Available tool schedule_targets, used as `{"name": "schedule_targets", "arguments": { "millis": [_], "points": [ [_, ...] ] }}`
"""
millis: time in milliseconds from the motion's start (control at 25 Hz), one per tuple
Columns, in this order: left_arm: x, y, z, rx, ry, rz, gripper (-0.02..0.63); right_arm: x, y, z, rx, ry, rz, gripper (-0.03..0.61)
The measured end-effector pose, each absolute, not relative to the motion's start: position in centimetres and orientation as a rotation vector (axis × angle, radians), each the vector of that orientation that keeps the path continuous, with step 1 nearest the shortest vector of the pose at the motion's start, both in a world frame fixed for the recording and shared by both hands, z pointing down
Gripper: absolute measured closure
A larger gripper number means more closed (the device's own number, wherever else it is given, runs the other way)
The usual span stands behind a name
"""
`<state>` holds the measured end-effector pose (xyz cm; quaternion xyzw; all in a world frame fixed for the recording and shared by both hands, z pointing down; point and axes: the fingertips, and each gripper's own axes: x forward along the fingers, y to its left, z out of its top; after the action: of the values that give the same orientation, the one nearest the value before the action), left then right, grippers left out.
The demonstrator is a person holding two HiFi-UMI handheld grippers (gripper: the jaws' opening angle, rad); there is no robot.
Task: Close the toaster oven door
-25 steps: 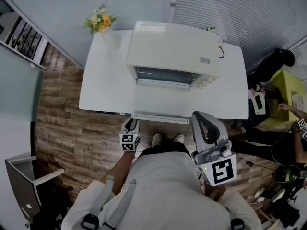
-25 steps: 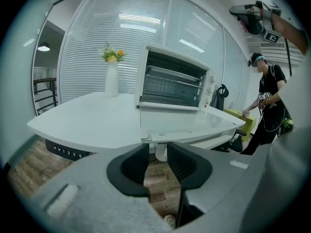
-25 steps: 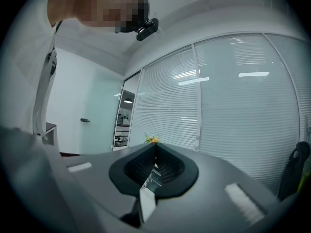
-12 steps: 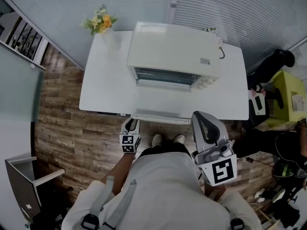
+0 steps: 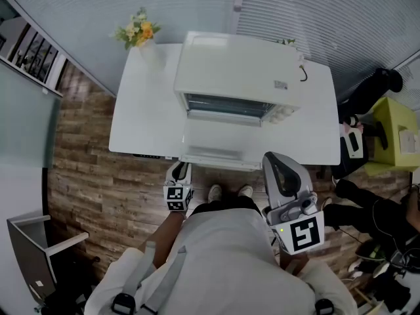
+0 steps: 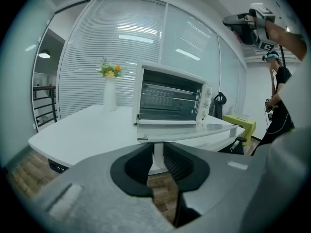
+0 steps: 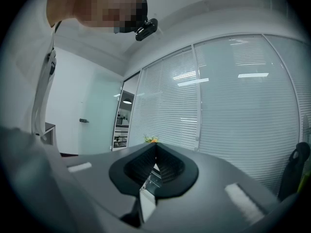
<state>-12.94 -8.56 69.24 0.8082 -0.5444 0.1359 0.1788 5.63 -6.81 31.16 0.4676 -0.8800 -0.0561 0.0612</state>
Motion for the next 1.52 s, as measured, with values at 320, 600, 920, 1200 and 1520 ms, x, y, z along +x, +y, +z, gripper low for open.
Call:
{"name": "schedule_targets", "arguments": {
  "millis": [320,600,920,1200,1520],
  "points": [
    [-13.0,-9.0,67.4,2.292,-1.564,0.367,0.538,5.7,-6.7,31.0,1.416,-2.661,-0.174,0.574],
    [-12.7,-9.3,66.4,2.307,-1.556,0.332,0.540,5.9,-6.7,30.8,1.431,-2.663,-0.185,0.572],
    [-12.7,-9.9,65.1,2.314,-1.571,0.317,0.540,6.2,-6.6,30.7,1.437,-2.658,-0.182,0.572],
    [-12.7,-10.5,63.6,2.322,-1.589,0.284,0.541,6.4,-6.3,30.4,1.438,-2.659,-0.196,0.572],
    [-12.5,-11.4,62.2,2.329,-1.600,0.282,0.540,6.7,-6.3,30.4,1.442,-2.657,-0.192,0.574]
  ]
}}
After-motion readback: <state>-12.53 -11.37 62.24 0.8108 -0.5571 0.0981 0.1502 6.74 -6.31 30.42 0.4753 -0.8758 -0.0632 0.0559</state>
